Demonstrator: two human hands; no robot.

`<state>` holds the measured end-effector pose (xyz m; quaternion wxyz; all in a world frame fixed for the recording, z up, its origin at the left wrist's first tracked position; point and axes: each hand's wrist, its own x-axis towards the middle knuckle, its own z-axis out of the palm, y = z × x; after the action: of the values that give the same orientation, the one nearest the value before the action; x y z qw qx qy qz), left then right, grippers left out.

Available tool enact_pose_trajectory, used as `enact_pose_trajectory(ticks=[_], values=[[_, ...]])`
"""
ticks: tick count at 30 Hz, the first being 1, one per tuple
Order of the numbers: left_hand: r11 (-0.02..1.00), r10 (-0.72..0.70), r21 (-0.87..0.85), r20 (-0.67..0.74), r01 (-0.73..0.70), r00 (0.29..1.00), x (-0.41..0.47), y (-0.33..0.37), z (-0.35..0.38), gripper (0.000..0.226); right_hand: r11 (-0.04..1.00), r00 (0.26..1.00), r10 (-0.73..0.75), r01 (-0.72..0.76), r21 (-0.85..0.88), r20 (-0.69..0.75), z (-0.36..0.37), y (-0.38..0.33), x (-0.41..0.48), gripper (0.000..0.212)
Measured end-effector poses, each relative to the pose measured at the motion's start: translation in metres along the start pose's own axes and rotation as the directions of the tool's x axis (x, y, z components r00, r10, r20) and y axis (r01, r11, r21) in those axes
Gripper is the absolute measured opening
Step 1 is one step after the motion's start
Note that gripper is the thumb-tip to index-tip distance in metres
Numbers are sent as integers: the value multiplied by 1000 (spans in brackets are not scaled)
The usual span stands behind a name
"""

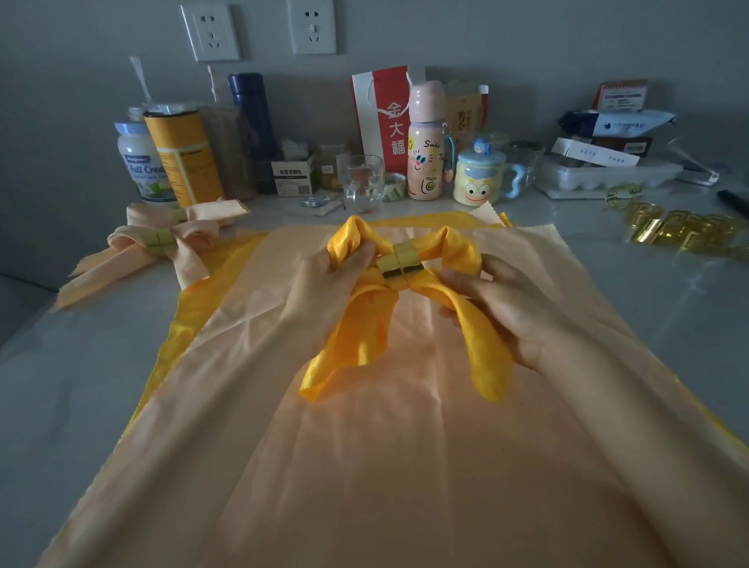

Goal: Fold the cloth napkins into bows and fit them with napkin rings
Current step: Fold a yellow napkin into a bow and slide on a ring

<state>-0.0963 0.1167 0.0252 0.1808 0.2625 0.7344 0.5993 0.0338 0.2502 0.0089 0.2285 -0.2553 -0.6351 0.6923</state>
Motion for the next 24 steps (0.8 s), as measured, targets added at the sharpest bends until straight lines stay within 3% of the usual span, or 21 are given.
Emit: enact_pose_trajectory(ticks=[3, 12, 18, 22, 24], values=[[998, -20, 67, 66, 15, 998, -2, 1, -8, 26, 965, 991, -116, 96, -245, -69, 2, 6, -1, 44], [975, -139, 189, 109, 117, 984, -25, 3, -103, 27, 903, 979, -116, 173, -393, 166, 75, -8, -3, 34], [961, -246, 112, -70, 252, 967, -54, -25, -202, 18, 920, 955, -21, 134, -369, 295, 188, 14, -6, 39], [937, -261, 175, -222, 302, 939, -53, -35, -251, 24, 927, 935, -15, 145, -345, 353, 249, 22, 4, 16], [933, -245, 188, -288, 306, 926, -43, -40, -270, 26, 913, 939, -40, 174, -370, 342, 276, 21, 14, 18]])
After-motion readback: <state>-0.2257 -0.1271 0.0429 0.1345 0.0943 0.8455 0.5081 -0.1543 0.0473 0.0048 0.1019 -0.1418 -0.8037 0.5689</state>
